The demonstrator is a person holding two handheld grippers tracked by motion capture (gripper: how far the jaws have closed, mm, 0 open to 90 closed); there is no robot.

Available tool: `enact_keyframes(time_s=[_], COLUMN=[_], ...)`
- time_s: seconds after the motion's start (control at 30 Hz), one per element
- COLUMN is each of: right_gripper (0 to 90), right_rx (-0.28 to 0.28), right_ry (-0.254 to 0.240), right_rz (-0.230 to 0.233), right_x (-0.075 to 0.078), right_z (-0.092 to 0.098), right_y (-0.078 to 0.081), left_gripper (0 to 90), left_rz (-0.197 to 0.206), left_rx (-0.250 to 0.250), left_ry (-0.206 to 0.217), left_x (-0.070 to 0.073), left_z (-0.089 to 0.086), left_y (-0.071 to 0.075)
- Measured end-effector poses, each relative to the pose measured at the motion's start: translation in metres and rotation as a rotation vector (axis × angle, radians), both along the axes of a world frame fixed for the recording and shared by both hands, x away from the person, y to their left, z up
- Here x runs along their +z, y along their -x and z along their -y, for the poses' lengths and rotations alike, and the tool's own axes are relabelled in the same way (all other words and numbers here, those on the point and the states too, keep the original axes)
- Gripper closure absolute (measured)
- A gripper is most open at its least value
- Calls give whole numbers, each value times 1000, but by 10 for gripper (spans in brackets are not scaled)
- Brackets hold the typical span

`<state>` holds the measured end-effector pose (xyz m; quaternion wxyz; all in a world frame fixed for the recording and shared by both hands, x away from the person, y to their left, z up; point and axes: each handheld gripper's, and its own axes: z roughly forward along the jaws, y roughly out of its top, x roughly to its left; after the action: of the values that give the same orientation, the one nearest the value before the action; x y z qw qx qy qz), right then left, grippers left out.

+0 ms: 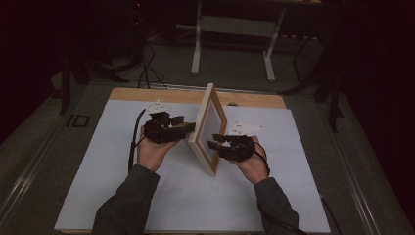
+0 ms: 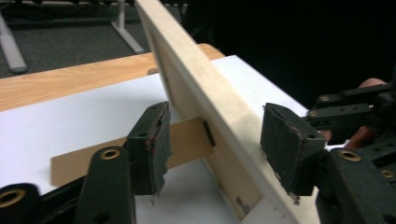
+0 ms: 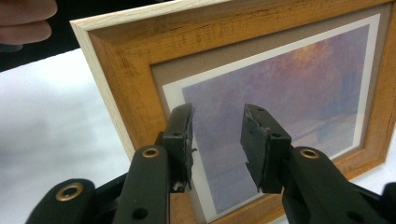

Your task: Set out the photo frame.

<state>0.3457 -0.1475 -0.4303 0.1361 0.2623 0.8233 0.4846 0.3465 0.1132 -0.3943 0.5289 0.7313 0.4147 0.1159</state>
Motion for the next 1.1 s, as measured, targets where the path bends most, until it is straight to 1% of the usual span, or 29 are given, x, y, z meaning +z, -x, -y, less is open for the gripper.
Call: enact_keyframes(time_s=[0.1,0.13,0.2,0.27,0.3,0.33,0.43,0.5,0.67,0.73,0.8,0.83,0.9,1.0,1.07,1.1], right_gripper=[631,630,628,628,628,628,627,628,627,628,628,628,628,629,629,629], right_rx=[1,1,1,0,-1,-3,-6,-7,-12,-20,-21,-27,-33,-43,-43,-44], right_ry=[3,3,2,2,2,2,0,1,4,13,16,12,4,1,1,2], right_rz=[3,5,5,5,7,0,1,1,4,10,10,9,7,8,11,12], right_x=[1,1,1,1,1,0,-1,-1,-1,-1,-1,-1,-1,0,0,1], right_z=[0,0,1,2,2,2,2,2,4,5,6,9,12,14,15,15], right_y=[0,0,0,0,0,0,-1,-1,-1,-1,-1,-1,-2,-3,-3,-3], left_gripper=[388,379,360,359,359,358,354,359,420,428,433,451,456,462,465,471], left_rz=[3,5,4,5,10,12,15,10,-1,-13,-19,-26,-30,-40,-40,-37], left_rx=[1,-1,-1,-6,-8,-14,-15,-22,-35,-38,-39,-45,-41,-41,-41,-31], left_ry=[5,15,8,-12,-34,-45,-70,-70,-83,-69,-66,-72,-82,-83,-83,-96], left_x=[0,1,1,1,0,-1,-2,-3,-6,-7,-7,-7,-9,-11,-11,-11], left_z=[2,5,7,10,13,16,22,24,27,27,27,28,30,32,32,33], left_y=[1,3,4,6,7,8,10,11,12,12,12,12,12,13,13,14])
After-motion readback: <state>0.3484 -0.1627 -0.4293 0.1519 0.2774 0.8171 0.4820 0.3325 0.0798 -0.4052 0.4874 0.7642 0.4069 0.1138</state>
